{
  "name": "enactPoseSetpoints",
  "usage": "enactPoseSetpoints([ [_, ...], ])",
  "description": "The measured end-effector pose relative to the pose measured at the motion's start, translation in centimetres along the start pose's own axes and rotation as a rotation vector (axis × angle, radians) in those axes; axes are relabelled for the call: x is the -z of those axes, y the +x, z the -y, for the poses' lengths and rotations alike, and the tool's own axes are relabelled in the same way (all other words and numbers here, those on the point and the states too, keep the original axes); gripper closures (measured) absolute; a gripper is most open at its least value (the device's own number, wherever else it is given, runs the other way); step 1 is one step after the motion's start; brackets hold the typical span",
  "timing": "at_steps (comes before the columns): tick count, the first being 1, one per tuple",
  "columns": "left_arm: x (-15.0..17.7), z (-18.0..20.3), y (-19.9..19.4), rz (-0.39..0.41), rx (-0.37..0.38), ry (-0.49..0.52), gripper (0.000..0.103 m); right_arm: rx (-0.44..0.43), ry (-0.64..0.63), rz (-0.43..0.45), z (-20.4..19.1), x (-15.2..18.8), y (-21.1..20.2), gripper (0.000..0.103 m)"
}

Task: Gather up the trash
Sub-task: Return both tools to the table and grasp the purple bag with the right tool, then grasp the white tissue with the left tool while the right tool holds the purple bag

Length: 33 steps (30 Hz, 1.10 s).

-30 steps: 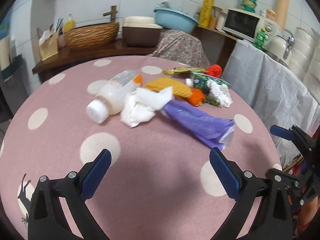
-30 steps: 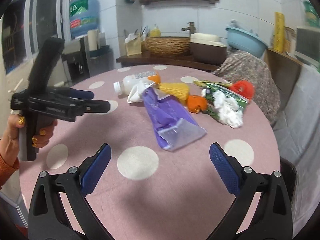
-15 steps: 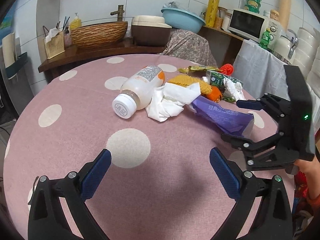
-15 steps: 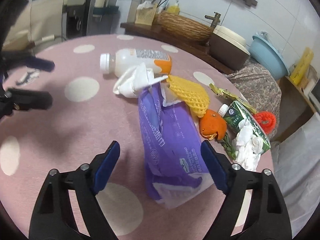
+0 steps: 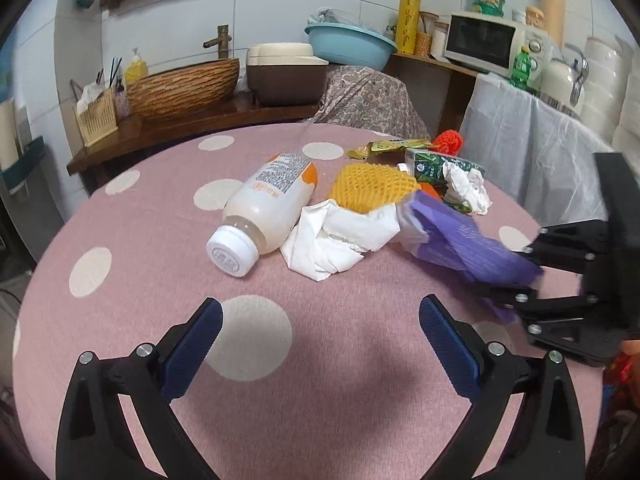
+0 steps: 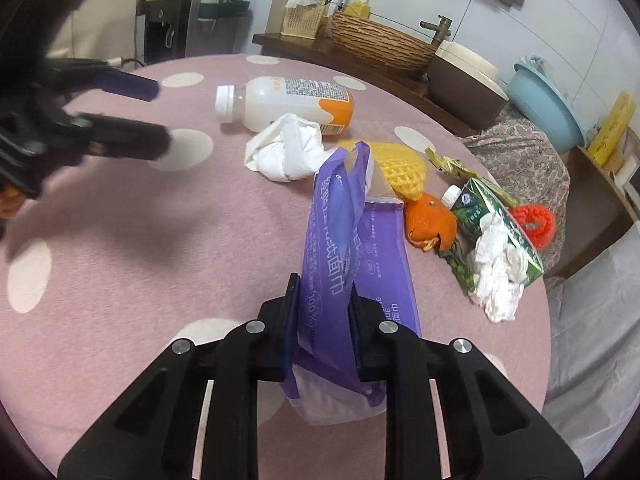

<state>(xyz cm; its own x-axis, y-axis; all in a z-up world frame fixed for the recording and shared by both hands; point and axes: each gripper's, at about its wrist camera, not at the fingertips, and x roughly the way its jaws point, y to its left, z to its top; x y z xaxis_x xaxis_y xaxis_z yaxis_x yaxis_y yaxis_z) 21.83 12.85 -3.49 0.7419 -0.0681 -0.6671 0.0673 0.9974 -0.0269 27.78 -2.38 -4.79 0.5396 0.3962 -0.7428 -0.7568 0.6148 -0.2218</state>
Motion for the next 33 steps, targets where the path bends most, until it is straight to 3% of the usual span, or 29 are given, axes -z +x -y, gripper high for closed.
enactPoseSetpoints([
  [4,-0.8,1.7,1.7,-0.025,-0.016,0.066,0.007,-0.028,0.055,0.041,0.3,1.2,-2.5,0.082],
  [14,-2.6,4.1,8.6,-0.142,-0.14,0.14,0.031,-0.012,0.212,0.116,2.8,4.4,-6.5,0.082],
  [19,-3.1,3.5,10.0,-0.162,-0.16,0.077,0.043,0.002,0.23,0.129,3.3,5.4,-7.6,0.082],
  [24,-3.5,3.1,10.2,-0.167,-0.182,0.037,0.066,0.004,0.247,0.156,3.2,5.9,-8.5,0.082],
  [29,-3.4,2.2,9.3,-0.145,-0.151,-0.021,0.085,-0.017,0.272,0.186,2.9,6.4,-9.2,0.082],
  [33,-3.0,1.8,7.9,-0.118,-0.091,-0.07,0.088,-0.033,0.295,0.201,2.9,6.8,-9.3,0.082],
])
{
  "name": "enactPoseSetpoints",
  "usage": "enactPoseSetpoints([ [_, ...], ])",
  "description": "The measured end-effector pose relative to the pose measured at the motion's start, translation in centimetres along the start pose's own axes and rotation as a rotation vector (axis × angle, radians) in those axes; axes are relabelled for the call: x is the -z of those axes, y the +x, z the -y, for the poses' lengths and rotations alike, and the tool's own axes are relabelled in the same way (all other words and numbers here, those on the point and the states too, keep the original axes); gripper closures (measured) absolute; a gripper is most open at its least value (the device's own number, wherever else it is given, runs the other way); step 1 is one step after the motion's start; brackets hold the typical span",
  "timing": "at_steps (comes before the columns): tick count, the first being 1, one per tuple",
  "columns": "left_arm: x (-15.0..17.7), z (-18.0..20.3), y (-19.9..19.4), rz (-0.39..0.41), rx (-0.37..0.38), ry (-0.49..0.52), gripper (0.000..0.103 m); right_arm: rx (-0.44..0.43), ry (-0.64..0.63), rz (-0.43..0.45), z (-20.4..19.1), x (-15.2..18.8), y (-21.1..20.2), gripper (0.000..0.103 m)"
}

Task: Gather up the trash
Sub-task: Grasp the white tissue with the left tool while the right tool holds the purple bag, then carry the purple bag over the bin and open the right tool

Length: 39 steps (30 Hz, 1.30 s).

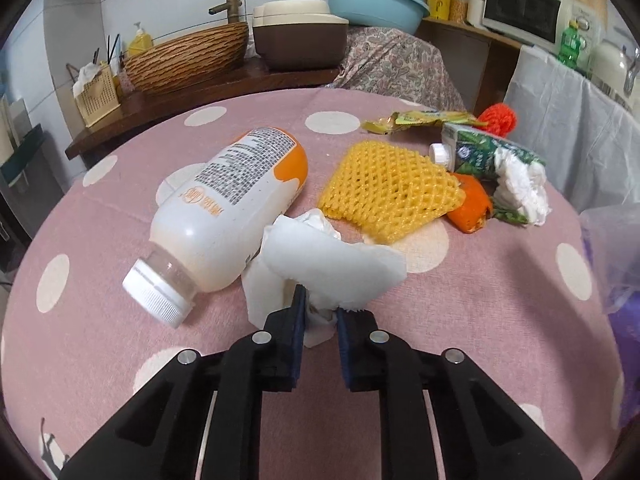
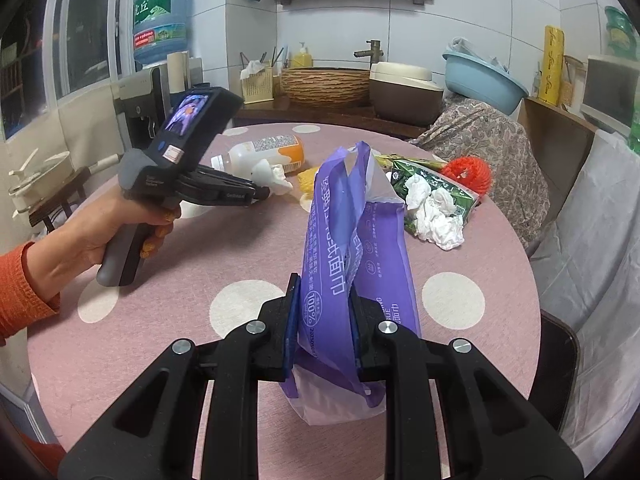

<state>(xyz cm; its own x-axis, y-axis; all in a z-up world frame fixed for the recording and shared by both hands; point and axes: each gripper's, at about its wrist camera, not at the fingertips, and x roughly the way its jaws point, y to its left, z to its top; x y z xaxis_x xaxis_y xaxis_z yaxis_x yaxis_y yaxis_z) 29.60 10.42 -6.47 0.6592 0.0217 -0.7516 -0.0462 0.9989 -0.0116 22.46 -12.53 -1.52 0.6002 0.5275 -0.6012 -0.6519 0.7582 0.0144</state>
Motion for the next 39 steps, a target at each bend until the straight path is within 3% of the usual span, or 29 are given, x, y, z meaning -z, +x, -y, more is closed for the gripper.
enactPoseSetpoints([
  [4,1.0,0.1,-2.3,0.038,0.077,-0.018,0.089,-0.018,0.03,0.014,0.2,0.6,-0.4,0.082],
  [10,3.0,0.5,-6.3,0.081,0.253,-0.094,0.089,-0.046,0.077,0.044,0.5,1.9,-1.6,0.082],
  [20,5.3,7.4,-9.1,0.085,0.446,-0.024,0.089,-0.026,0.181,0.11,1.8,6.0,-4.8,0.082],
  [27,3.9,16.7,-8.6,0.096,0.513,0.132,0.089,0.163,0.312,0.161,8.5,8.5,-8.6,0.082],
  [32,2.7,22.9,-7.8,0.073,0.574,0.221,0.089,0.303,0.385,0.126,15.2,10.8,-9.1,0.082],
  [39,1.5,28.6,-5.9,0.017,0.613,0.288,0.089,0.331,0.533,0.038,23.4,15.1,-6.2,0.082],
])
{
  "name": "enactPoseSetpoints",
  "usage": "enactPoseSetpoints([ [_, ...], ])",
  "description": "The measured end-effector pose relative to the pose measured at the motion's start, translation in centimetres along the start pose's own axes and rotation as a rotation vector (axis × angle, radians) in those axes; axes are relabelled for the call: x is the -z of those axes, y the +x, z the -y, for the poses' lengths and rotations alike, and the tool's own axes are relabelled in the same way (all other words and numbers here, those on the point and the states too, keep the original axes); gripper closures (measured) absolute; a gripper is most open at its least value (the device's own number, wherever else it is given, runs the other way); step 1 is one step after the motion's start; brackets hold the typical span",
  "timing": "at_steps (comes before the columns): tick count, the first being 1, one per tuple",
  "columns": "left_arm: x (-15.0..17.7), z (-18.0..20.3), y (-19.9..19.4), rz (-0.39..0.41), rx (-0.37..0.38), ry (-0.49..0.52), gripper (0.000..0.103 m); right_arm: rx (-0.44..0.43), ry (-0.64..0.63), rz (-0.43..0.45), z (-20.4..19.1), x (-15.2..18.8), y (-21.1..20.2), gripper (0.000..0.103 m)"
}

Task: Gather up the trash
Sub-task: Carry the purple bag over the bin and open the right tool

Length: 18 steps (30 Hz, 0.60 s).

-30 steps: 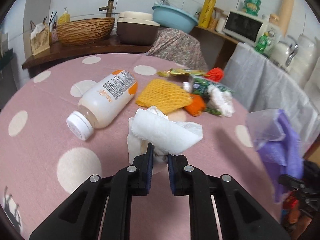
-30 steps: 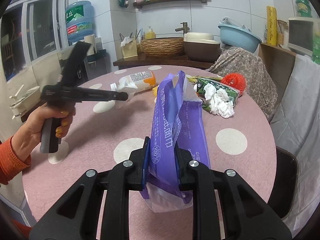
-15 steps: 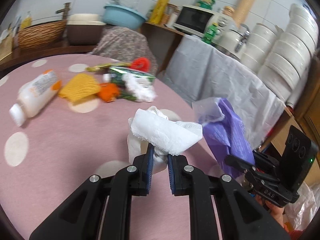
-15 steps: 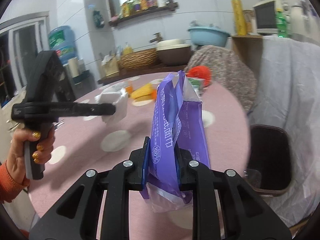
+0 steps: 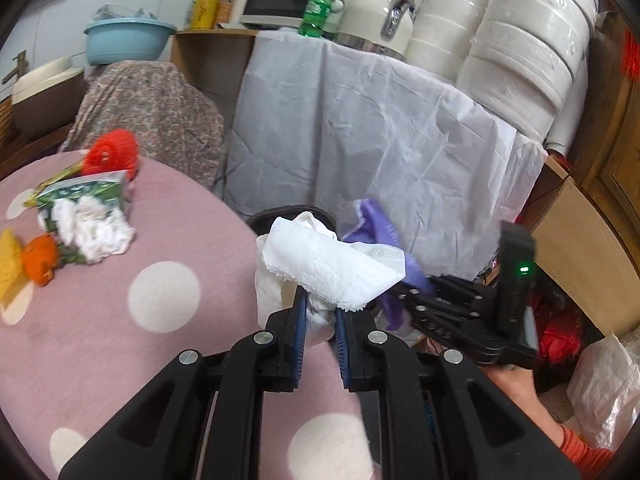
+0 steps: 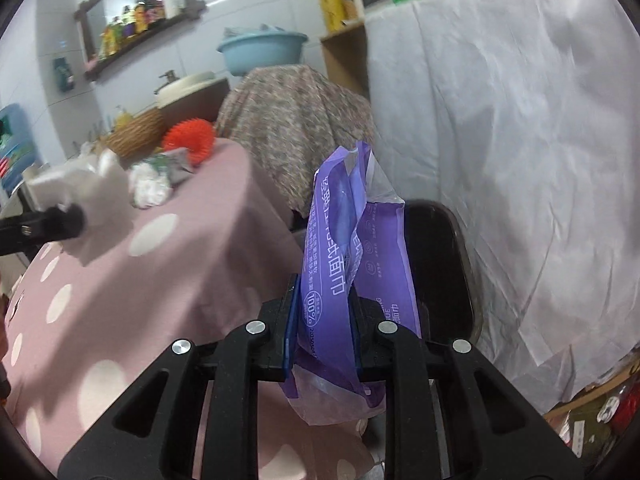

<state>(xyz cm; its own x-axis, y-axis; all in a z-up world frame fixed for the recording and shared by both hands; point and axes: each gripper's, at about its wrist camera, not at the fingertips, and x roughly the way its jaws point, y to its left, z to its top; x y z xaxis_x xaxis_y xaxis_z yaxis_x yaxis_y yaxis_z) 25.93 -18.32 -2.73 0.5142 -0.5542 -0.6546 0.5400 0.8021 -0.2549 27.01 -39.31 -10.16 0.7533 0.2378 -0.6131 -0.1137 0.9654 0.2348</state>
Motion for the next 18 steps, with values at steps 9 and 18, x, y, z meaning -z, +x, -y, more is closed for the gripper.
enactPoseSetpoints([
  [9,-2.0,1.6,6.3,-0.104,-0.008,0.002,0.089,0.016,0.089,-0.111,4.9,0.8,8.7,0.082],
  [18,-3.0,2.5,10.6,-0.171,-0.025,0.015,0.089,0.074,0.136,-0.096,6.8,1.7,12.7,0.023],
])
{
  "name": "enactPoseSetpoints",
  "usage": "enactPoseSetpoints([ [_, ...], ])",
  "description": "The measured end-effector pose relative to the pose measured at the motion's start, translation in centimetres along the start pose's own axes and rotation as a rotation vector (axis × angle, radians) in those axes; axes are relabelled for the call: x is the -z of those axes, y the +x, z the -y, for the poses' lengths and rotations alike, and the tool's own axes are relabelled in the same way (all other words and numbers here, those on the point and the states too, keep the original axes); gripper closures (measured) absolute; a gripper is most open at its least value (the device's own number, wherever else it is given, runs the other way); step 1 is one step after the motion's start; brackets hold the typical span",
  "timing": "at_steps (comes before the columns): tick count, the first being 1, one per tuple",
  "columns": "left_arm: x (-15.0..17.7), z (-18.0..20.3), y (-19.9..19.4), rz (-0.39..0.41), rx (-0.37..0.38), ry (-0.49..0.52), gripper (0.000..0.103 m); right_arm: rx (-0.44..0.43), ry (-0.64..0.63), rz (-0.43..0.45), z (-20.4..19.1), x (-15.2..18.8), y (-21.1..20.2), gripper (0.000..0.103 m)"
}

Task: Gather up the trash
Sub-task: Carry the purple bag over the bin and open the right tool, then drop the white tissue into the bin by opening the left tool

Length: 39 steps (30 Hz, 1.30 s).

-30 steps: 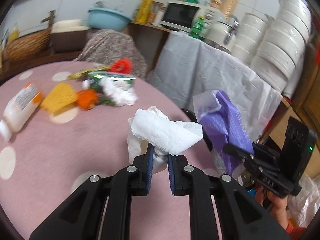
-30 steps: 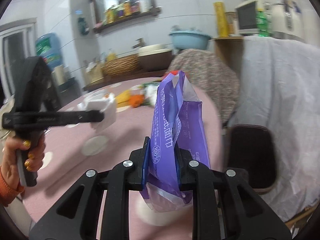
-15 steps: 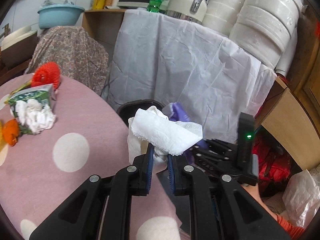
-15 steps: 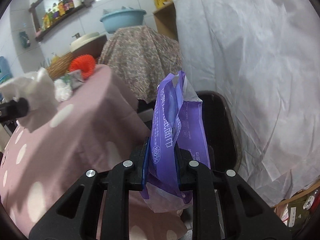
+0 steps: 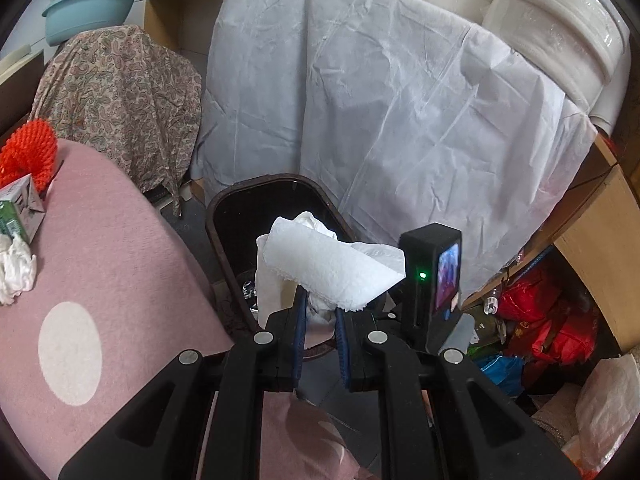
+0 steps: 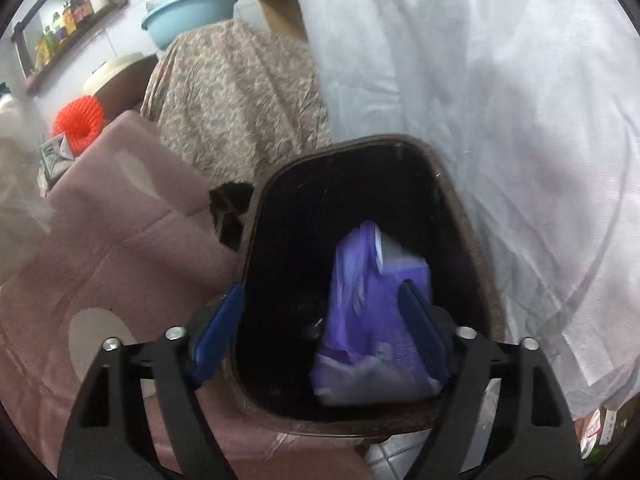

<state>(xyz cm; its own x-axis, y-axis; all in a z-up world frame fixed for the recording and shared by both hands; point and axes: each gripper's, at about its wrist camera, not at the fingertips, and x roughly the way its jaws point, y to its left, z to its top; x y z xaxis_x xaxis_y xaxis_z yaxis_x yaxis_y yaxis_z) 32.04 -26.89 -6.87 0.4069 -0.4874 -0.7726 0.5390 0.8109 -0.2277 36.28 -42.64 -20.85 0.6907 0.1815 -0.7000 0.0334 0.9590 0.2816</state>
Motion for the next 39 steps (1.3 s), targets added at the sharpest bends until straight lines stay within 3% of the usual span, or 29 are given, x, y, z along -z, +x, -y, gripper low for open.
enactPoseSetpoints([
  [4,-0.7,0.5,1.0,-0.012,-0.011,0.01,0.089,-0.004,0.02,0.018,0.7,0.5,-0.9,0.023],
  [21,-4.1,3.3,7.8,-0.103,-0.066,0.051,0.089,0.162,-0.052,0.112,2.4,3.8,-9.3,0.019],
  [26,-4.4,4.0,9.0,-0.118,-0.069,0.058,0.088,0.166,-0.016,0.123,3.3,4.7,-11.0,0.019],
  [27,-4.4,4.1,9.0,-0.113,-0.072,0.057,0.086,0.164,-0.007,0.124,3.4,4.8,-11.3,0.019],
  [28,-4.5,4.1,9.0,-0.112,-0.072,0.054,0.075,0.164,0.002,0.126,3.6,4.8,-11.6,0.018],
  [29,-4.5,4.0,8.9,-0.108,-0.073,0.047,0.058,0.163,0.01,0.129,3.7,4.9,-11.8,0.017],
  [31,-4.5,4.0,8.4,-0.089,-0.079,0.041,0.036,0.153,0.02,0.127,3.6,5.0,-12.1,0.017],
  [39,-4.0,3.9,4.8,0.003,-0.1,0.081,0.015,0.125,-0.001,0.132,1.6,4.5,-12.4,0.016],
])
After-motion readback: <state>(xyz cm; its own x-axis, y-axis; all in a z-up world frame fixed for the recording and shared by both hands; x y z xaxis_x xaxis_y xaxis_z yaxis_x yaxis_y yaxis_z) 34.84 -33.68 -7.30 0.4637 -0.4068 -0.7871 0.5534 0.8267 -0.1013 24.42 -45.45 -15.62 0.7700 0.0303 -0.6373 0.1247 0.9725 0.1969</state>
